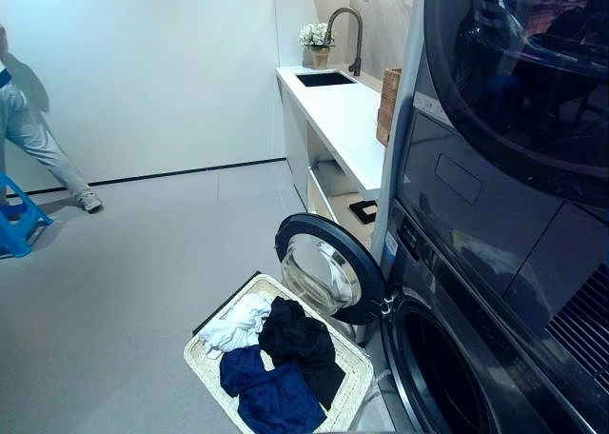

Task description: Put the clothes into the washing machine.

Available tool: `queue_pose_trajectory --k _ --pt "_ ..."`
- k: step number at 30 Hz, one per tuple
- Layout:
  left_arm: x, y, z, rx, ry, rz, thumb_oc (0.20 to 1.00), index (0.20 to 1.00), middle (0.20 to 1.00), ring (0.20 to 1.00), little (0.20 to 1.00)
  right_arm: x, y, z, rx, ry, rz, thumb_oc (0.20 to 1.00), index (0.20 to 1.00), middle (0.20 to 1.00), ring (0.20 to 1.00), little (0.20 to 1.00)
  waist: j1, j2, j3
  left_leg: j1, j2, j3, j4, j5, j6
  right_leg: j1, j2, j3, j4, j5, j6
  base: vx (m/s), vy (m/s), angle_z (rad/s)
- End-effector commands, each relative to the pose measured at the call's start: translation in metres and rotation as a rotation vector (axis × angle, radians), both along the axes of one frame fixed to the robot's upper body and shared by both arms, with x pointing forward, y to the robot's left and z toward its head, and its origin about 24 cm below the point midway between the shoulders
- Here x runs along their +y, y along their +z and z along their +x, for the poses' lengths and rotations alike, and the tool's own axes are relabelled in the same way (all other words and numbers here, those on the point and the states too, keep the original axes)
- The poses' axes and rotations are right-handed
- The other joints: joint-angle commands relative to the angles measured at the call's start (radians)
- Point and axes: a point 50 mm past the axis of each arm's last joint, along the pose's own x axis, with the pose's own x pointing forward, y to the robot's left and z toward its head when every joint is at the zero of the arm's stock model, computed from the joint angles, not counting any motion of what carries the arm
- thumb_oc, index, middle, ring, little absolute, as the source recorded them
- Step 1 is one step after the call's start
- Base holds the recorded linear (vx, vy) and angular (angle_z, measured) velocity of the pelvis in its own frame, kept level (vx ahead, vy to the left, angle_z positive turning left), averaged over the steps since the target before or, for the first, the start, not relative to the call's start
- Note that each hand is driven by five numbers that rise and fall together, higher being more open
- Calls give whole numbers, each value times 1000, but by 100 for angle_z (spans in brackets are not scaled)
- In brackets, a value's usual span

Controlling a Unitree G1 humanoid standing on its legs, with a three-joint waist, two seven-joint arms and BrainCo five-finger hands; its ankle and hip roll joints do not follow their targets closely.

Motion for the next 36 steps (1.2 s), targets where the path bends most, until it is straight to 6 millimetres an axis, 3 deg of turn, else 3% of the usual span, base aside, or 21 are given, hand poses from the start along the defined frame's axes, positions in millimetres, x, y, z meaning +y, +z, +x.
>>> queue_pose_trajectory --k 1,14,22,23,26,30,33,36 --pt "-30 -1 18 -10 33 -101 1000 1000 1000 1000 1000 23 0 16 -40 43 45 1000 1000 1000 1000 1000 9 -36 25 28 -75 20 9 -69 57 -8 -17 12 31 -3 51 21 41 0" --pt "-22 1 26 -76 56 47 1000 1000 1000 1000 1000 23 1 19 -54 42 46 1000 1000 1000 1000 1000 7 -29 45 19 -90 10 15 -70 67 -23 -26 22 51 -5 55 19 35 1" --pt "-16 9 49 -213 93 128 1000 1000 1000 1000 1000 18 5 31 -102 17 34 1000 1000 1000 1000 1000 6 -22 87 -32 -93 23 11 -53 70 -80 -33 31 36 27 63 -22 40 -1" --pt "-14 17 66 -314 95 201 1000 1000 1000 1000 1000 16 8 39 -129 12 29 1000 1000 1000 1000 1000 4 -20 107 -58 -93 28 10 -46 70 -107 -35 38 30 40 65 -98 57 -1" --pt "-8 27 86 -414 114 336 1000 1000 1000 1000 1000 14 12 51 -168 10 21 1000 1000 1000 1000 1000 -2 -15 142 -88 -94 35 12 -35 69 -141 -36 49 26 56 67 -136 69 -5" --pt "3 55 127 -616 147 536 1000 1000 1000 1000 1000 12 23 77 -254 25 12 1000 1000 1000 1000 1000 -17 -10 215 -144 -101 48 19 -21 73 -206 -35 83 26 80 68 -135 89 -14" --pt "4 87 163 -859 -54 821 1000 1000 1000 1000 1000 13 32 97 -322 66 1 1000 1000 1000 1000 1000 -34 -8 268 -182 -104 59 23 -9 72 -252 -30 117 28 99 68 -101 94 -32" --pt "8 106 184 -939 -98 946 1000 1000 1000 1000 1000 12 40 111 -372 79 -4 1000 1000 1000 1000 1000 -50 -8 307 -208 -107 71 22 0 73 -286 -26 141 31 110 70 -99 85 -23"
